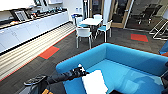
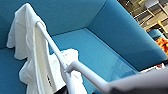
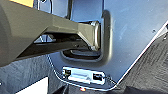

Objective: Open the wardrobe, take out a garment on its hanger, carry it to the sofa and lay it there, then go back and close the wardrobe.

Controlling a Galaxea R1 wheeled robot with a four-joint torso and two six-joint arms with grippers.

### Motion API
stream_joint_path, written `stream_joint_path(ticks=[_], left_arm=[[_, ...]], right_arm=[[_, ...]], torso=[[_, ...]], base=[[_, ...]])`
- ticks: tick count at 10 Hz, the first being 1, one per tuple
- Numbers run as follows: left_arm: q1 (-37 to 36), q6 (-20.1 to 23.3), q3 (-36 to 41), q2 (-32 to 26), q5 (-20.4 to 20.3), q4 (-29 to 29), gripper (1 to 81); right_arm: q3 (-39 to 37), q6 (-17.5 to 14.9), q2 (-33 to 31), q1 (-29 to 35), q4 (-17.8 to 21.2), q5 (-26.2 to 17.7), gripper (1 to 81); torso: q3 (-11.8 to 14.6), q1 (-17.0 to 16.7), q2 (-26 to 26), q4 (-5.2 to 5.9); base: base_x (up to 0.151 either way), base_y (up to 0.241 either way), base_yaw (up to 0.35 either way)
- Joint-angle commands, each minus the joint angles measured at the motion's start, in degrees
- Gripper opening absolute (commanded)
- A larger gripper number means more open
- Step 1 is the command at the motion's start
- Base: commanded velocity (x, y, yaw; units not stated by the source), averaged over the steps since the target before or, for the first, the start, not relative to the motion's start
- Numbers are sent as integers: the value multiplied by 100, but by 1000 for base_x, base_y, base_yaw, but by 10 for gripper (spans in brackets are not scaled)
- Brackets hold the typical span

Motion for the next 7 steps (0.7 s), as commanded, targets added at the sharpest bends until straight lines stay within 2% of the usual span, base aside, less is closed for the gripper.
stream_joint_path(ticks=[1,3,4,5,7], left_arm=[[-537,63,186,-477,-5,464,811],[-264,63,179,-820,-32,808,811],[-132,54,109,-953,-14,1089,811],[26,54,-15,-988,-14,1275,811],[342,54,-305,-988,-32,1731,811]], right_arm=[[39,-10,30,-33,-63,-337,811],[39,-27,39,-7,-63,-337,811],[39,-44,39,2,-63,-337,811],[39,-45,39,2,-72,-337,811],[39,-53,39,-6,-72,-337,811]], torso=[[0,0,0,0],[0,0,0,0],[0,0,0,135],[2,0,0,151],[2,0,0,300]], base=[[0,0,0],[0,0,0],[0,0,0],[0,0,0],[0,0,0]])
